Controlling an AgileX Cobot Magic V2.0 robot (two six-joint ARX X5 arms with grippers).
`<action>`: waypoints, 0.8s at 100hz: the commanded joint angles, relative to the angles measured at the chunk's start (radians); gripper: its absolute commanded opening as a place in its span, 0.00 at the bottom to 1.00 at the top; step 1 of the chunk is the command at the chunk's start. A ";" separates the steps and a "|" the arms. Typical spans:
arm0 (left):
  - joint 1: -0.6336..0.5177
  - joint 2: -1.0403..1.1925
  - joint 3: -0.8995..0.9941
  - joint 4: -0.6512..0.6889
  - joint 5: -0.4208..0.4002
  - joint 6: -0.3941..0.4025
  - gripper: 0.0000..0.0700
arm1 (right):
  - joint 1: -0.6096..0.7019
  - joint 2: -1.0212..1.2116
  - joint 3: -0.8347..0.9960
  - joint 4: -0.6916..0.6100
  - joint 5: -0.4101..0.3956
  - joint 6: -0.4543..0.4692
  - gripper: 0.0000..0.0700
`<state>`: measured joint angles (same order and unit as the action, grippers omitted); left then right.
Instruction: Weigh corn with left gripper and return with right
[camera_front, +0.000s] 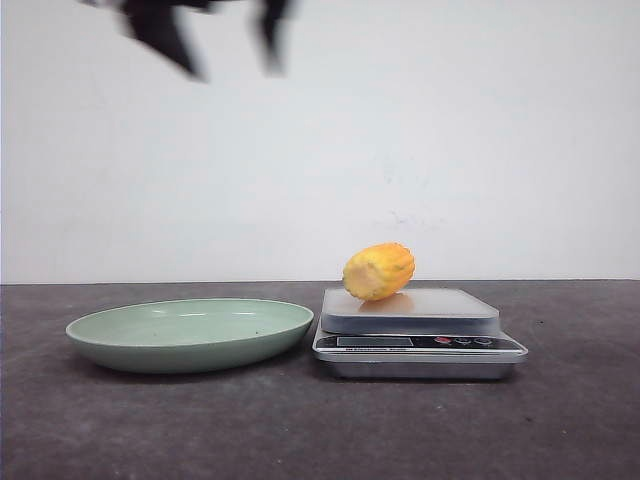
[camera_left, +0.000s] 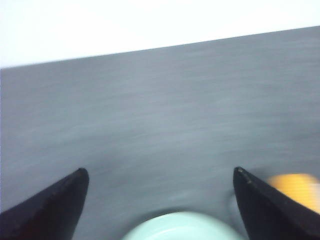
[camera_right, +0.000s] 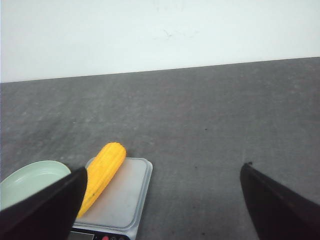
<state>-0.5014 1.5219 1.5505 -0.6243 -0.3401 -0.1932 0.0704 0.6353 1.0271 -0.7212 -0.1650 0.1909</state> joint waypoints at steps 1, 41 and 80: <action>0.055 -0.070 0.014 -0.041 0.017 0.030 0.80 | 0.000 0.002 0.021 0.008 -0.005 0.004 0.89; 0.321 -0.590 0.012 -0.276 0.169 0.096 0.80 | 0.000 0.002 0.021 -0.010 -0.019 0.002 0.89; 0.320 -0.950 0.012 -0.620 0.215 0.066 0.80 | 0.048 0.004 0.021 -0.071 -0.027 -0.005 0.89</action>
<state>-0.1791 0.5884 1.5467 -1.2232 -0.1307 -0.1196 0.1024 0.6353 1.0275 -0.8021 -0.1844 0.1894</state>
